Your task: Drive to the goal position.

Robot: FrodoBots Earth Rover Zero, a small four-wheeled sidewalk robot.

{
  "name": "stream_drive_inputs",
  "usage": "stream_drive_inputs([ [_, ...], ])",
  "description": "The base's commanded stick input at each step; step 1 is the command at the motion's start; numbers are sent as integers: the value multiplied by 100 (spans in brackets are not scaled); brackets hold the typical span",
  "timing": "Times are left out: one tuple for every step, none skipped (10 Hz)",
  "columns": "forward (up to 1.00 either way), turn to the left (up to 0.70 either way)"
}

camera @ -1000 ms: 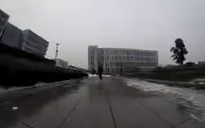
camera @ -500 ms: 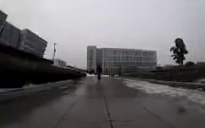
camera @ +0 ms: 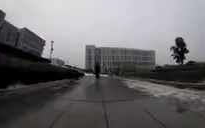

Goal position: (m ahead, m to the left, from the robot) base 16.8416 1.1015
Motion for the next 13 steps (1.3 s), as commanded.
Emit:
stream_drive_inputs([
  [100, 27],
  [100, 27],
  [100, 27],
  [100, 27],
  [100, 19],
  [100, 0],
  [100, 0],
  [100, 0],
  [100, 0],
  [100, 0],
  [100, 0],
  [100, 0],
  [100, 0],
])
